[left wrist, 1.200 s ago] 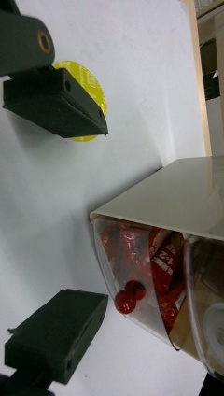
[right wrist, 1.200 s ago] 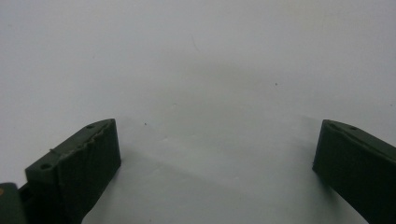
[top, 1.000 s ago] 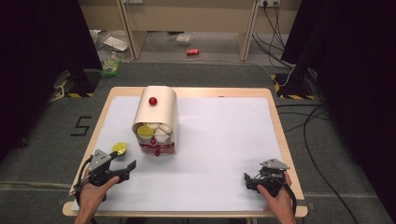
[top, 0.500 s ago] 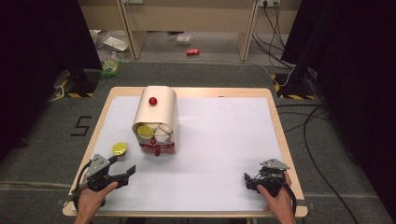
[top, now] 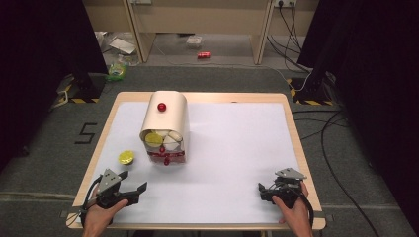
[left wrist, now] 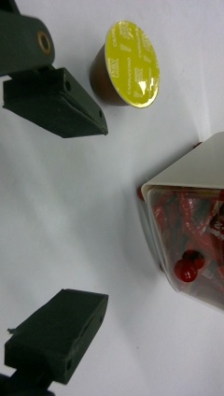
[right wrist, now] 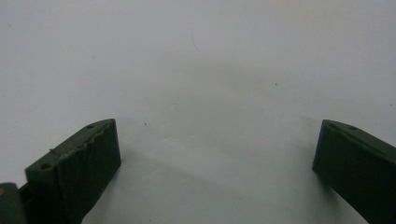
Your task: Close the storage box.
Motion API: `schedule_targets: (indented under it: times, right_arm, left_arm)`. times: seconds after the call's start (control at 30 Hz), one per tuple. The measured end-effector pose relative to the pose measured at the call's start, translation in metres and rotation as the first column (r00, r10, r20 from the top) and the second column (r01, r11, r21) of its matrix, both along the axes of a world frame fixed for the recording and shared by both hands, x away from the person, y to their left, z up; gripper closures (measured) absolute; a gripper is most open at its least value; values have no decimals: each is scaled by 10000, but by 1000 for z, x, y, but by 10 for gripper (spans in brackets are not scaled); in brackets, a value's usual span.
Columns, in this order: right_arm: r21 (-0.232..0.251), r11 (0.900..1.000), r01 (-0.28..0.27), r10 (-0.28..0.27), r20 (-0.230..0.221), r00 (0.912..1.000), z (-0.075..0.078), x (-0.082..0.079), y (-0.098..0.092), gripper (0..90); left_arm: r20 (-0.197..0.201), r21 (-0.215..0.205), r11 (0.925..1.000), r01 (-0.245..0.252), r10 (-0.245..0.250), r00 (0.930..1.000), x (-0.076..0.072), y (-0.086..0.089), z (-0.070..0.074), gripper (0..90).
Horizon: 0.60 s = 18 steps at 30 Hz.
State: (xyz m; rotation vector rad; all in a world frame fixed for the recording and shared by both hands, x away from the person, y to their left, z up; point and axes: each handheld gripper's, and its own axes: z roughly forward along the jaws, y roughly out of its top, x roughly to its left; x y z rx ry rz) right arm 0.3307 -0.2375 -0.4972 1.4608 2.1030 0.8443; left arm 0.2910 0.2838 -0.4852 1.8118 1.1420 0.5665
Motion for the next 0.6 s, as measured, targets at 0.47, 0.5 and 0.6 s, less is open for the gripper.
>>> schedule_targets:
  times: [0.47, 0.5, 0.6]
  right_arm:
    - [2, 10000, -1, 1, -2, 10000, 0, 0, 0, 10]
    - [0, 10000, 0, 0, -2, 10000, 0, 0, 0, 11]
    - [1, 10000, 3, -3, 3, 10000, 0, 0, 0, 11]
  left_arm:
    - [-179, 255, 9993, 274, -270, 9995, -9, -1, -11, 151]
    - [-228, 323, 9991, 288, -280, 9993, -9, -1, -12, 151]
    - [-341, 477, 9983, 340, -324, 9989, -11, -2, -16, 151]
